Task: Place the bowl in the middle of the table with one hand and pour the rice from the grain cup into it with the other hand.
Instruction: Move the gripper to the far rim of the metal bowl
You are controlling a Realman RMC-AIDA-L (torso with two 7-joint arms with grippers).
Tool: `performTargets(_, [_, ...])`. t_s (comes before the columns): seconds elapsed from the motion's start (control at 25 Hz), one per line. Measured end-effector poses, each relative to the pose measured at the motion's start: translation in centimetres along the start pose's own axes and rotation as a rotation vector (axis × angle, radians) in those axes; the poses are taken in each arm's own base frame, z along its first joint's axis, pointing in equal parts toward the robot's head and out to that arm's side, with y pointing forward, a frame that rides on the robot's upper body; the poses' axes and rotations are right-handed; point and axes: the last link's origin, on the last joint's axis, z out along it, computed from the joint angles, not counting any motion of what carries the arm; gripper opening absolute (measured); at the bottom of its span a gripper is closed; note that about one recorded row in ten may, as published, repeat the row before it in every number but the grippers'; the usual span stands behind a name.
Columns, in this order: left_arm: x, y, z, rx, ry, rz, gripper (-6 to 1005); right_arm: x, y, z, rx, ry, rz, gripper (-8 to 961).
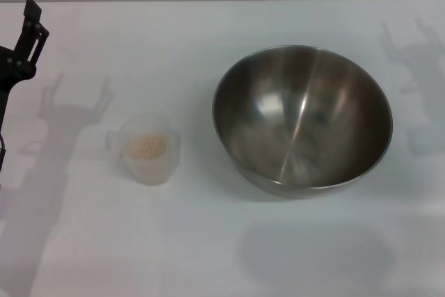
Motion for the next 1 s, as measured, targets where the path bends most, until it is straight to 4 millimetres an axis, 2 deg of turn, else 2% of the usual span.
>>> performTargets(0.16, [0.0,0.1,-0.1,-0.004,0.003,-0.003,871,-0.2,0.3,1.5,-0.007,0.041,0.066,630])
performTargets(0.32, [0.0,0.1,-0.2,-0.007,0.000,-0.001,871,-1.1,1.6,3.3,-0.055,0.141,0.207,624])
performTargets(0.56, [-0.1,0.0,-0.3,-0.002,-0.006,0.001,871,-4.5,3.8,5.8,-0.138,0.354,0.326,615])
performTargets(0.76, [0.0,-0.2,-0.4,0.009,-0.001,0.004,871,-7.7,5.4,7.1,-0.239,0.661,0.336,607])
performTargets(1.0, [0.0,-0.7,-0.6,0.026,0.000,0.016,871,-10.4,5.0,7.9,-0.340,1.019,0.294,597])
